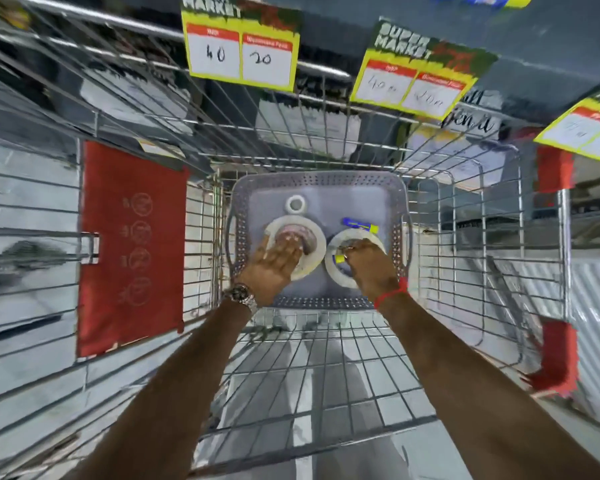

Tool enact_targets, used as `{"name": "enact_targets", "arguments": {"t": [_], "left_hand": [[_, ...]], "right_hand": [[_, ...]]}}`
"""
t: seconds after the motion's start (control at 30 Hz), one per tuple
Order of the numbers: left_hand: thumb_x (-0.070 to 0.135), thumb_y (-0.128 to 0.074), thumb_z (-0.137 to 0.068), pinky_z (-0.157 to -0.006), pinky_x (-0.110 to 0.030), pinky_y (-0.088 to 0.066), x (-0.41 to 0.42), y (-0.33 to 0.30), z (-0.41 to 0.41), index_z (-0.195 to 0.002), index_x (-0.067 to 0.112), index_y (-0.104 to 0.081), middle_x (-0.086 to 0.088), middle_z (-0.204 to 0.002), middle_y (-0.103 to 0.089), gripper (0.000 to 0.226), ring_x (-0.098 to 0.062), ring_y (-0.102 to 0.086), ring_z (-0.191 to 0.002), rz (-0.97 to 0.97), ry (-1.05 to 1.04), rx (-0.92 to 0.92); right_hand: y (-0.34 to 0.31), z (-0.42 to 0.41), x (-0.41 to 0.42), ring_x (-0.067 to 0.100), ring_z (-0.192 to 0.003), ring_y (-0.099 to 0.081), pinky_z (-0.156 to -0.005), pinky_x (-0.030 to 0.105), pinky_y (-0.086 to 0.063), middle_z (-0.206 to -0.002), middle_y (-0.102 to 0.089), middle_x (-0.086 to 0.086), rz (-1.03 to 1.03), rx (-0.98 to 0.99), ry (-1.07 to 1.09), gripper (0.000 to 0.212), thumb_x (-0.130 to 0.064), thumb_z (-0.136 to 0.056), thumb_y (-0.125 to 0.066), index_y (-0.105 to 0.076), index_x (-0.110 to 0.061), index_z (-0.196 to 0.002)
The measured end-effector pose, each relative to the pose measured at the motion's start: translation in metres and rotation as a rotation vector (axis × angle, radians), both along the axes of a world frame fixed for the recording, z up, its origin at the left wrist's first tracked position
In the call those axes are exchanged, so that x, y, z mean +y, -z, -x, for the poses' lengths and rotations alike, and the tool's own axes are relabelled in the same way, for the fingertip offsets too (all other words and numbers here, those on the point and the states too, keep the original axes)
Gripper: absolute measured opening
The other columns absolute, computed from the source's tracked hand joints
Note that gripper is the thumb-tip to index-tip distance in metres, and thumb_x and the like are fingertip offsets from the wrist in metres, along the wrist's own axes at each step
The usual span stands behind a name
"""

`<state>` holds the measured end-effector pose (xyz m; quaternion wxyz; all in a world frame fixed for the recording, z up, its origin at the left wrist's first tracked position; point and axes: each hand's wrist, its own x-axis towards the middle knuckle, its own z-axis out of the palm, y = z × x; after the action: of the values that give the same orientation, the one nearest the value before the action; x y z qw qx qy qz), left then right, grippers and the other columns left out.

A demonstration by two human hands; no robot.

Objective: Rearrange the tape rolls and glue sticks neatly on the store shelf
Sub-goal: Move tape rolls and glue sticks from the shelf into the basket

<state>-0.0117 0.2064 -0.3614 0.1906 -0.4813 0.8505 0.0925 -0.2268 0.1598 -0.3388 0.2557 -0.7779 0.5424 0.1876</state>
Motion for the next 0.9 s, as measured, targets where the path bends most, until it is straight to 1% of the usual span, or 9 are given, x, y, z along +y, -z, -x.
{"name": "enact_targets", "arguments": {"t": [0.1, 0.2, 0.37, 0.5, 0.6, 0.67, 0.73, 0.83, 0.9], "left_hand": [[0.018, -0.042, -0.071, -0.114, -0.049, 0.011, -0.001, 0.006, 0.004, -0.129, 0.010, -0.038, -0.006, -0.128, -0.060, 0.058, -0.025, -0.057, -0.118, -0.036, -0.016, 0.018], [0.019, -0.055, -0.073, -0.114, -0.051, 0.008, -0.001, 0.012, 0.005, -0.133, 0.011, -0.041, -0.006, -0.134, -0.055, 0.062, -0.025, -0.050, -0.126, -0.023, -0.046, -0.030], [0.044, -0.037, -0.093, -0.111, -0.049, 0.014, 0.001, 0.011, 0.010, -0.146, 0.016, -0.004, -0.002, -0.157, -0.002, 0.069, -0.024, 0.003, -0.145, -0.183, -0.196, 0.058], [0.052, -0.025, -0.085, -0.111, -0.056, -0.020, 0.001, -0.006, 0.009, -0.140, 0.011, -0.031, -0.009, -0.146, -0.040, 0.069, -0.028, -0.035, -0.136, -0.105, -0.253, 0.119], [0.053, -0.024, -0.086, -0.112, -0.049, -0.009, -0.008, -0.029, 0.008, -0.136, 0.010, -0.035, -0.010, -0.139, -0.050, 0.067, -0.024, -0.038, -0.134, -0.039, -0.215, 0.143], [0.052, -0.011, -0.094, -0.112, -0.044, 0.001, -0.018, -0.058, 0.012, -0.136, 0.010, -0.030, -0.010, -0.140, -0.048, 0.063, -0.022, -0.029, -0.137, 0.038, -0.173, 0.227], [0.050, -0.005, -0.095, -0.114, -0.042, 0.002, -0.034, -0.094, 0.017, -0.135, 0.011, -0.030, -0.007, -0.147, -0.037, 0.062, -0.024, -0.029, -0.136, 0.183, -0.088, 0.380], [0.045, -0.016, -0.095, -0.117, -0.041, 0.004, -0.064, -0.154, 0.020, -0.134, 0.015, -0.030, 0.009, -0.157, 0.007, 0.051, -0.015, -0.008, -0.145, 0.478, -0.045, 0.645], [0.041, -0.023, -0.095, -0.117, -0.038, 0.007, -0.093, -0.198, 0.024, -0.134, 0.015, -0.029, 0.013, -0.156, 0.010, 0.048, -0.006, 0.006, -0.144, 0.621, -0.104, 0.743]], "right_hand": [[0.008, 0.008, 0.010, 0.042, -0.107, -0.061, -0.089, 0.041, -0.052, -0.114, -0.064, 0.029, 0.010, -0.025, 0.051, 0.036, -0.003, -0.070, -0.074, -0.065, 0.008, -0.103], [0.000, 0.010, 0.010, 0.040, -0.126, -0.046, -0.105, 0.043, -0.039, -0.135, -0.049, 0.027, -0.016, 0.014, 0.042, 0.037, -0.001, -0.084, -0.055, -0.055, 0.005, -0.121], [-0.026, 0.011, -0.003, 0.033, -0.127, -0.041, -0.102, 0.038, -0.038, -0.137, -0.044, 0.019, -0.023, 0.039, 0.099, 0.044, -0.006, -0.087, -0.052, -0.046, -0.004, -0.130], [-0.047, 0.009, -0.012, 0.037, -0.120, -0.048, -0.097, 0.040, -0.041, -0.129, -0.049, 0.022, 0.025, -0.003, 0.092, 0.039, -0.007, -0.085, -0.057, -0.051, 0.002, -0.122], [-0.066, 0.006, -0.018, 0.033, -0.116, -0.052, -0.094, 0.036, -0.046, -0.123, -0.055, 0.018, 0.065, -0.081, 0.080, 0.055, -0.012, -0.070, -0.076, -0.054, -0.002, -0.120], [-0.087, 0.004, -0.023, 0.029, -0.103, -0.062, -0.080, 0.029, -0.054, -0.111, -0.065, 0.014, 0.202, -0.155, 0.071, 0.058, -0.007, -0.055, -0.083, -0.062, -0.004, -0.110], [-0.116, 0.002, -0.027, 0.026, -0.089, -0.068, -0.068, 0.027, -0.055, -0.098, -0.071, 0.010, 0.495, -0.304, 0.109, 0.037, -0.005, -0.062, -0.074, -0.068, -0.006, -0.098], [-0.168, 0.000, -0.041, 0.020, -0.092, -0.057, -0.081, 0.027, -0.044, -0.096, -0.073, 0.011, 0.825, -0.567, 0.230, 0.029, -0.012, -0.083, -0.044, -0.069, -0.004, -0.094], [-0.209, 0.003, -0.063, 0.016, -0.087, -0.048, -0.079, 0.026, -0.039, -0.091, -0.072, 0.013, 0.996, -0.607, 0.295, 0.026, -0.009, -0.083, -0.045, -0.069, -0.003, -0.092]]}}
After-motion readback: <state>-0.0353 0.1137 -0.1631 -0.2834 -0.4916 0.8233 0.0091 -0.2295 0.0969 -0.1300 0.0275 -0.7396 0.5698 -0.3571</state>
